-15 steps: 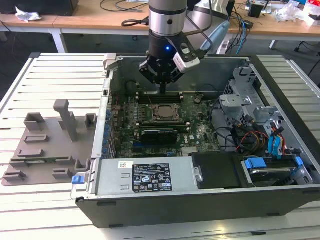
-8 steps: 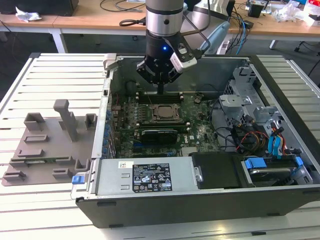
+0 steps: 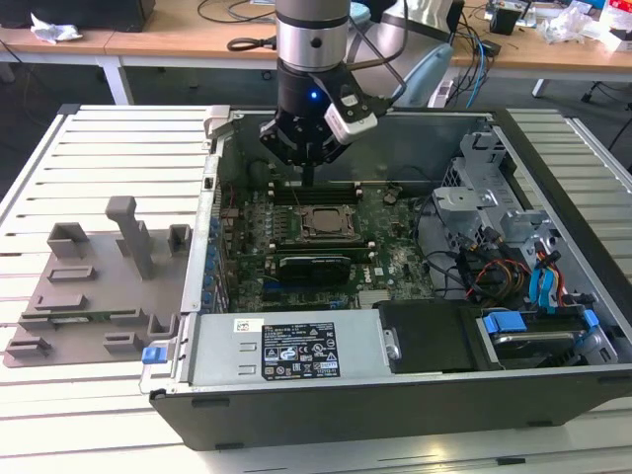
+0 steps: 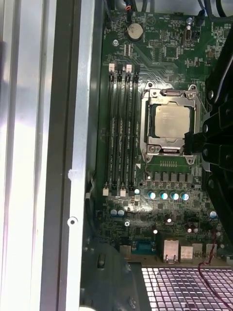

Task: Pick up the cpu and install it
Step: 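Install the first cpu locking lever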

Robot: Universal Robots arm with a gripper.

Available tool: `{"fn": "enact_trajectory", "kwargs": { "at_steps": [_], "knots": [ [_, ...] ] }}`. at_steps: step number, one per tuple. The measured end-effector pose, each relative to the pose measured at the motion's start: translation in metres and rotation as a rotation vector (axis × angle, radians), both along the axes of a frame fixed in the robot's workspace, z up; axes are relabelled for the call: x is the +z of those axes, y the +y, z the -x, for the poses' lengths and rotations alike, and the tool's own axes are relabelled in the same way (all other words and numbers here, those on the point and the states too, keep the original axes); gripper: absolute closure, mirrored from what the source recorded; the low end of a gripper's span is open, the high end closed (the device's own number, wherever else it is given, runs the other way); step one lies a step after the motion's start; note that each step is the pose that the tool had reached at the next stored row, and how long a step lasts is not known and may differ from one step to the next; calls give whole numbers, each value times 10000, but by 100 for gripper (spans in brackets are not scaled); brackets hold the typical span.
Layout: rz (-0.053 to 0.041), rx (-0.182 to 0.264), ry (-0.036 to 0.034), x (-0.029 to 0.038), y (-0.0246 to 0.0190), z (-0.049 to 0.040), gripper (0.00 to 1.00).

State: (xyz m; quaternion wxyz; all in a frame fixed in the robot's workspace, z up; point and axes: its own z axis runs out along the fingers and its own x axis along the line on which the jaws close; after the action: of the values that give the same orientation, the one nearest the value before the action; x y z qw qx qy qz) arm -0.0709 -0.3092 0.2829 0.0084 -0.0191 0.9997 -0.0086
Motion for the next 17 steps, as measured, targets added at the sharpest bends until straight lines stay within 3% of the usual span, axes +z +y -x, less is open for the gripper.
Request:
{"fn": "enact_trajectory", "kwargs": {
  "at_steps": [8, 9, 11, 13, 16, 17],
  "knots": [
    [0, 0, 0, -2, 3, 109, 89],
    [0, 0, 0, -3, 4, 162, 89],
    [1, 1, 1, -48, 84, 400, 89],
    [1, 4, 1, -106, 111, 404, 89],
    [-1, 4, -1, -191, 223, 404, 89],
    [-1, 3, 0, -199, 241, 405, 89]
  ]
}}
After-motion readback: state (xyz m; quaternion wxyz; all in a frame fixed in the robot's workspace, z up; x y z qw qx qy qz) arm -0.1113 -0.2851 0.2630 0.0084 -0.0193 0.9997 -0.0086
